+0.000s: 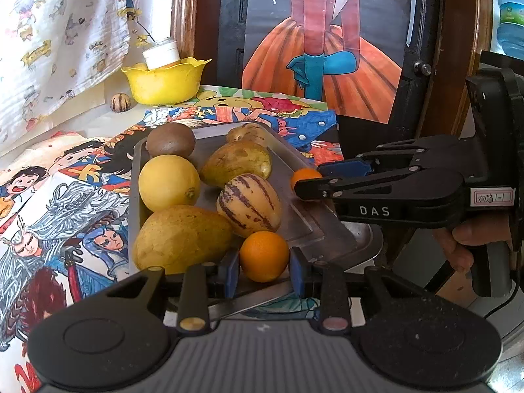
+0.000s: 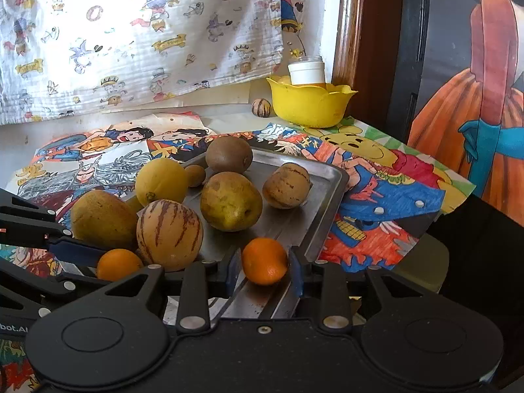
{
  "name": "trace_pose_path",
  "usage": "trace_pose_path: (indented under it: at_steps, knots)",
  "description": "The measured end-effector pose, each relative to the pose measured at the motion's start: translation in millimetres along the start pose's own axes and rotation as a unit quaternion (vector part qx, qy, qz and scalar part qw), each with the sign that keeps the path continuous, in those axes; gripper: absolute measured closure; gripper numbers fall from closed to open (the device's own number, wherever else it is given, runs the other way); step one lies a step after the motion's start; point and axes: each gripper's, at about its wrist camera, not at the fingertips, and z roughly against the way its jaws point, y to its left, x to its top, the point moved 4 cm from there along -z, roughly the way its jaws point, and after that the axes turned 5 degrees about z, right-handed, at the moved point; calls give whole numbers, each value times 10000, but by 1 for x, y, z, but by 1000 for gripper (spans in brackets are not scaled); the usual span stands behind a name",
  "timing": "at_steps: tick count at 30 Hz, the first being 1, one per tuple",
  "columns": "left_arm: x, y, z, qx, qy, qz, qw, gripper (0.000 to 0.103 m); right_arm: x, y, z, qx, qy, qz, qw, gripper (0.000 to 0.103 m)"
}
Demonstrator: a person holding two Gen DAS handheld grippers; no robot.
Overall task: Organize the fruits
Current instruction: 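Lower both small orange fruits onto the tray and open both tools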
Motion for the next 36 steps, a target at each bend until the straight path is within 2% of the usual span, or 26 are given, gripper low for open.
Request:
trace_pose_path:
  at_steps: [12, 17, 22, 29, 36]
  knots:
    - [-1, 1, 1, 5, 18, 69, 10000, 67, -1, 1, 1, 15, -13, -46, 10000, 68]
    - [-1, 0, 2, 14, 37, 82, 10000, 67, -3, 2, 3, 35, -39, -68, 10000, 64]
    - [0, -1, 5, -22, -1, 80, 10000, 56, -2, 1, 8, 22, -99, -120, 9999, 58]
    - [-5, -2, 16, -10, -23, 148, 9999, 54, -3, 0, 15, -14, -150, -184, 9997, 51]
    - [-6, -1, 31, 24, -135, 222, 9997, 48, -3, 0, 21, -43, -201, -257, 9995, 44]
